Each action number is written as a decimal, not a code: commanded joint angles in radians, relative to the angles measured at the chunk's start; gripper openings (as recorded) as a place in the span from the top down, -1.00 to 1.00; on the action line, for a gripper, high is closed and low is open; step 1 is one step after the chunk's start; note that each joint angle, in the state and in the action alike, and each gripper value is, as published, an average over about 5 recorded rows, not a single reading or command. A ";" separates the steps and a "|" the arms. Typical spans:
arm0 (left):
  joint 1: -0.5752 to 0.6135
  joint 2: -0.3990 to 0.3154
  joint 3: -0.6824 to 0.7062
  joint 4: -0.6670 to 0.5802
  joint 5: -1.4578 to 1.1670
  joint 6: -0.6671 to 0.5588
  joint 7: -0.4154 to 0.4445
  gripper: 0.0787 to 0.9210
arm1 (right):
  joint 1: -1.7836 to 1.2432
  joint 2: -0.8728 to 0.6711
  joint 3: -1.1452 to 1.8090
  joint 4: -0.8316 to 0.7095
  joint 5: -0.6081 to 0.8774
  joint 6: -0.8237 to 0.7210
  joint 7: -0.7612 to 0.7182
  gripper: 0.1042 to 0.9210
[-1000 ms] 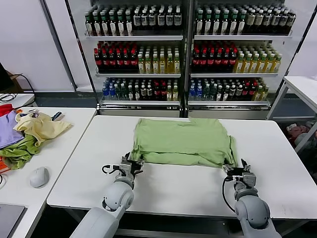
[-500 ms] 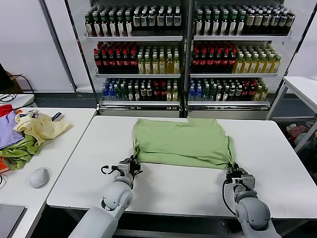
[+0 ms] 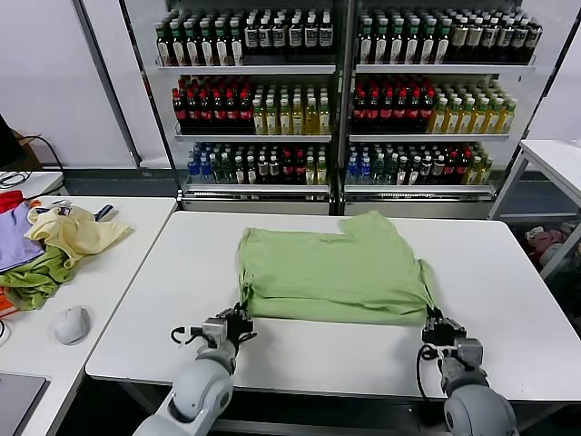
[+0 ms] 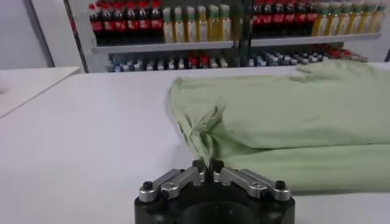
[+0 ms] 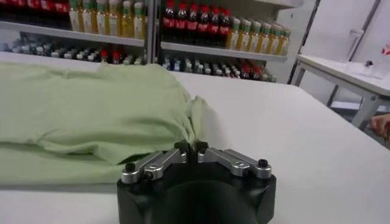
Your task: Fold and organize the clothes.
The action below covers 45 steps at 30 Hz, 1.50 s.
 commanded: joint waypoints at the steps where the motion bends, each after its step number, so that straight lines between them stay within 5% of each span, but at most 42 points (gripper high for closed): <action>1: 0.254 0.026 -0.070 -0.229 0.045 -0.004 0.004 0.93 | -0.195 0.002 0.025 0.149 -0.022 0.009 -0.003 0.87; 9: 0.295 0.075 -0.104 -0.279 0.064 0.019 0.020 0.92 | -0.192 0.010 0.016 0.164 -0.070 -0.039 -0.013 0.82; 19: 0.164 0.133 -0.133 -0.283 0.088 -0.033 0.041 0.42 | -0.074 -0.020 0.007 0.154 -0.012 0.081 -0.037 0.13; 32: -0.302 0.067 0.035 0.166 -0.019 -0.063 0.029 -0.47 | 0.516 -0.083 -0.187 -0.291 0.069 -0.019 0.012 -0.71; 37: -0.435 0.033 0.091 0.337 -0.019 -0.060 0.018 -0.73 | 0.688 -0.069 -0.274 -0.475 0.074 -0.036 0.018 -0.76; 45: -0.564 -0.003 0.157 0.552 -0.049 -0.052 -0.009 -0.77 | 0.881 -0.005 -0.350 -0.786 0.070 -0.033 0.031 -0.76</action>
